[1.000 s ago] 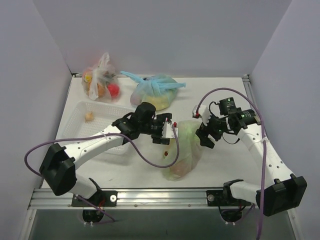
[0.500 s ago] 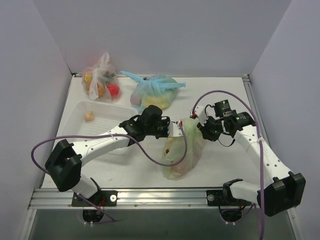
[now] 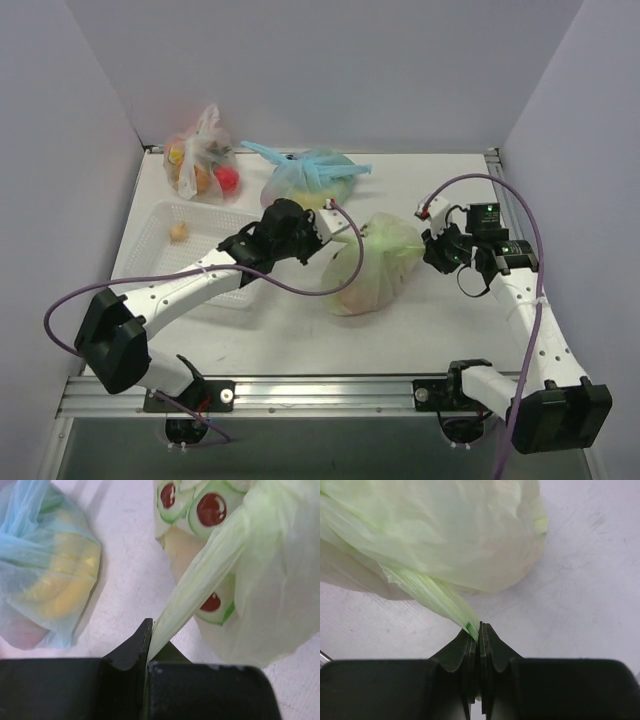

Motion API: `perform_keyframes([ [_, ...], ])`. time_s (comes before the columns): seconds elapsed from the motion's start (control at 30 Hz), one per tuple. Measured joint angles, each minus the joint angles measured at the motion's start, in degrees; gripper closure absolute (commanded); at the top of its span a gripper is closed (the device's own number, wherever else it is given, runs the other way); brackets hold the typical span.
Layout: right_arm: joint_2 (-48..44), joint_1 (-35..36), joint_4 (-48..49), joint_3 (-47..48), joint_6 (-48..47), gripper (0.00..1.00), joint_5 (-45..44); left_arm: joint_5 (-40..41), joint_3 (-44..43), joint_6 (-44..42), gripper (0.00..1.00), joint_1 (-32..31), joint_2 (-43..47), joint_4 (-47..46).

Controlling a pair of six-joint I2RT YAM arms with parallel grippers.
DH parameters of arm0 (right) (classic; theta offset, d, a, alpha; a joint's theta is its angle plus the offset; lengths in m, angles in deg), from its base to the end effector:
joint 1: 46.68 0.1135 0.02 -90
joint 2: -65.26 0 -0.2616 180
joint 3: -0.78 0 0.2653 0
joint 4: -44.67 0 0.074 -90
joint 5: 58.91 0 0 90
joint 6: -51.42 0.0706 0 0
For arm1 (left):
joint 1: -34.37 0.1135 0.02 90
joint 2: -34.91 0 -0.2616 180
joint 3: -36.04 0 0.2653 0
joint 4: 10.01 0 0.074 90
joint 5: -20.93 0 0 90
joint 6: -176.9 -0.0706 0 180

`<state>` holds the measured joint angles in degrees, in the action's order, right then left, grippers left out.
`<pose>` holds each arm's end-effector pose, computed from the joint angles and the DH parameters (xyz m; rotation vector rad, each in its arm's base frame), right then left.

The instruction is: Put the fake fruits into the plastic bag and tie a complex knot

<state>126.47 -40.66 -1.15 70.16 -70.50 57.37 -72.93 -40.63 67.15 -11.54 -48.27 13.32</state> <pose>0.2606 0.0589 0.2966 -0.9309 1.9504 0.2520 0.2595 -0.2747 0.2713 1.1778 1.7496 -0.3456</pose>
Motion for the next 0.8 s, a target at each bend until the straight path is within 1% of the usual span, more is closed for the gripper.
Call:
perform_keyframes([
  [0.07, -0.6, -4.1, 0.9, -2.2, -1.7, 1.0, 3.6, -2.6, 2.9, 1.3, 1.0, 3.4, 2.3, -0.6],
  [0.17, 0.5, -9.4, 1.8, -5.4, -4.1, 1.0, 9.4, -6.1, 6.7, 1.7, 1.0, 6.7, 3.7, -1.0],
  [0.27, 4.0, -13.6, 2.0, -7.9, -5.9, 1.0, 13.9, -8.9, 9.7, 1.6, 1.0, 7.5, 3.6, -1.6],
  [0.37, 6.7, -14.9, 1.9, -8.9, -6.8, 1.0, 15.4, -10.3, 11.0, 1.4, 1.0, 7.6, 3.5, -1.8],
  [0.63, 8.0, -15.3, 2.1, -8.8, -7.4, 1.0, 16.2, -10.6, 9.5, 2.7, 1.0, 8.7, 0.2, -2.1],
  [0.7, 8.2, -15.8, 1.1, -7.2, -6.8, 1.0, 16.1, -10.6, 7.2, 3.1, 1.0, 8.8, -0.5, -1.1],
  [0.8, 8.4, -16.8, 0.5, -2.2, -5.7, 1.0, 16.1, -10.6, 1.6, 3.1, 1.0, 9.2, -1.5, 0.1],
])
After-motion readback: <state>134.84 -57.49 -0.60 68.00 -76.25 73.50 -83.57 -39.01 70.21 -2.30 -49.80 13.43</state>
